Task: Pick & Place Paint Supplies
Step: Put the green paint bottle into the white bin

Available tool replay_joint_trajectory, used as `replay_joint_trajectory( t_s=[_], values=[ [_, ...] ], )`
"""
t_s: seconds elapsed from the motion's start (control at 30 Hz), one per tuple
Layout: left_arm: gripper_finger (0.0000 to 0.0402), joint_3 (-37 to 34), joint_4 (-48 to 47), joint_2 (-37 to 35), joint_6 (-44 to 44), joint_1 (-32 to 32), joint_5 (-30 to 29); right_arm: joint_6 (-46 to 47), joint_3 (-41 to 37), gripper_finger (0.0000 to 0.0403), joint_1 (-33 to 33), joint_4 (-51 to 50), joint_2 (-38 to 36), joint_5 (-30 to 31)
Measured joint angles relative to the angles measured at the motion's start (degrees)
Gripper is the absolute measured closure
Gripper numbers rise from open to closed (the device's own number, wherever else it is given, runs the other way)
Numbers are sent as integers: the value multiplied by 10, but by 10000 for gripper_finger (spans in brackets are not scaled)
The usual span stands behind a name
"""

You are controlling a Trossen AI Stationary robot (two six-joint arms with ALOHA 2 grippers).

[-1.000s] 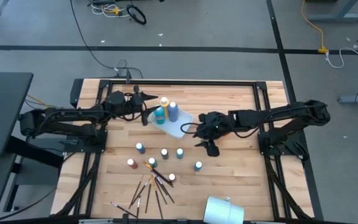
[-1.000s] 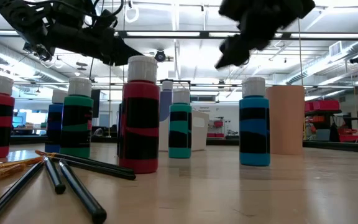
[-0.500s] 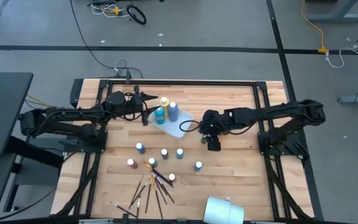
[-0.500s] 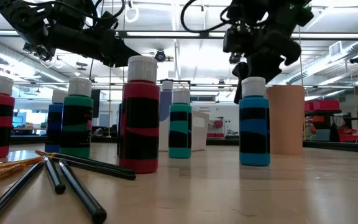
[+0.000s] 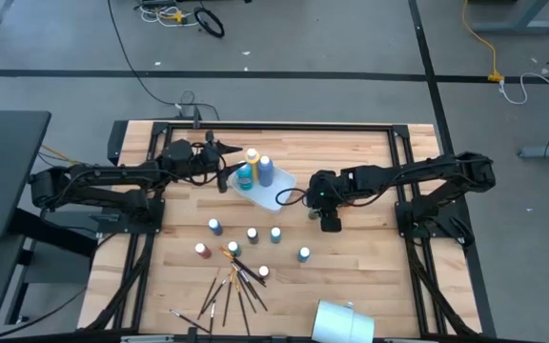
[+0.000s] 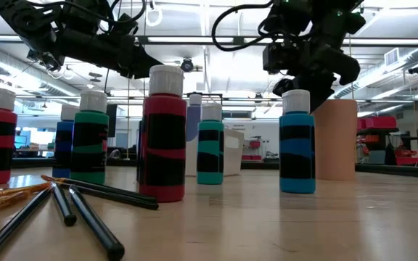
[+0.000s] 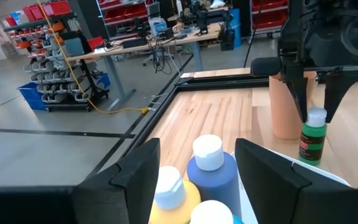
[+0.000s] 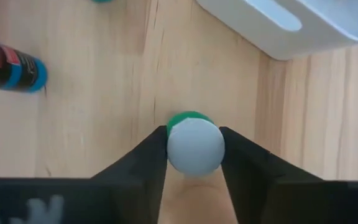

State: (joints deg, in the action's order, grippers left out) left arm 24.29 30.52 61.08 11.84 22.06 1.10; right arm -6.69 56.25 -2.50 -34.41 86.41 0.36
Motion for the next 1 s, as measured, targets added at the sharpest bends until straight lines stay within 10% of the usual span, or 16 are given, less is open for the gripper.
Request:
replay_joint_trajectory(
  t_s=[0.27, 0.63, 1.0],
  values=[
    [184, 0, 0, 0, 0, 0, 0, -21, 12, 289, 1, 45, -7, -2],
    [184, 0, -2, 0, -1, 0, 0, -107, 226, 289, 3, 4, 1, -13],
    [184, 0, 2, 0, 5, 0, 0, -275, 422, 289, -26, -80, 234, -44]
  ],
)
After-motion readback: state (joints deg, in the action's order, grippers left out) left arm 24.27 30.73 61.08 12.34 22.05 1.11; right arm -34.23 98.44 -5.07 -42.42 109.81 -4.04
